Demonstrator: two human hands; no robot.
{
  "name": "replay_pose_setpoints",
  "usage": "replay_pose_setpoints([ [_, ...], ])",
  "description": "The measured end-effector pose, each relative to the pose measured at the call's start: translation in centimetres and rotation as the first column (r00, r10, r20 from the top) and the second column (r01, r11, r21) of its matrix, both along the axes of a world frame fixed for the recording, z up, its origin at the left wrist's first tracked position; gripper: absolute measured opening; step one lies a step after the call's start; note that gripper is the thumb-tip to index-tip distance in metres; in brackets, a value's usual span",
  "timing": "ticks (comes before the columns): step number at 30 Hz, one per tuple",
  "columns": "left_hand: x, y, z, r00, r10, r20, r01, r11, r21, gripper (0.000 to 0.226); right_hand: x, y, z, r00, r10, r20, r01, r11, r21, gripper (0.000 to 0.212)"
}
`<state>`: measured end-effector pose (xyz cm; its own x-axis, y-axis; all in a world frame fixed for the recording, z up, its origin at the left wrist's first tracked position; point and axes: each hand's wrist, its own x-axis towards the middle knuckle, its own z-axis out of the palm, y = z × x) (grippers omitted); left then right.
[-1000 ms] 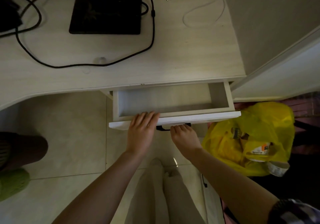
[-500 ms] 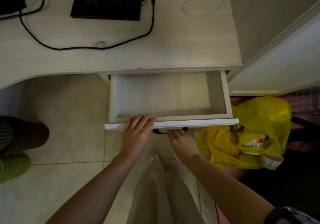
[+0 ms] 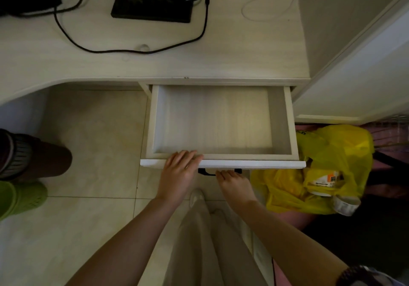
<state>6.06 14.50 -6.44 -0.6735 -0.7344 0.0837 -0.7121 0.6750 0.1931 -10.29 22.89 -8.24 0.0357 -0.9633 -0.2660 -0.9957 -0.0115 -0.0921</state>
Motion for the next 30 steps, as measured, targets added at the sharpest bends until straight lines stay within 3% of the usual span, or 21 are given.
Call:
replay_pose_setpoints([
  [8,0.5,0.4,1.0,1.0,0.018,-0.016,-0.017,0.999,0.038,0.041,-0.1,1.0,2.7,0.999,-0.012,0.036,0.005,0.984,0.18,0.046],
  [12,1.4,1.0,2.6,0.995,0.077,-0.065,-0.072,0.994,0.078,0.036,-0.6,1.3,4.9,1.0,-0.005,0.01,0.003,0.984,0.18,0.05],
  [16,2.9,2.2,4.9,0.976,0.187,-0.108,-0.17,0.974,0.15,0.033,-0.2,0.6,7.9,1.0,0.026,0.01,-0.027,0.998,0.049,0.042],
  [21,5.7,3.1,8.5,0.916,0.365,-0.166,-0.33,0.922,0.204,0.023,2.0,-1.1,11.8,0.996,0.061,0.067,-0.064,0.997,0.043,0.021],
  [30,15.8,3.2,11.5,0.751,0.636,-0.178,-0.597,0.769,0.23,0.021,10.5,-6.2,15.7,0.972,0.198,0.129,-0.208,0.976,0.069,0.038],
])
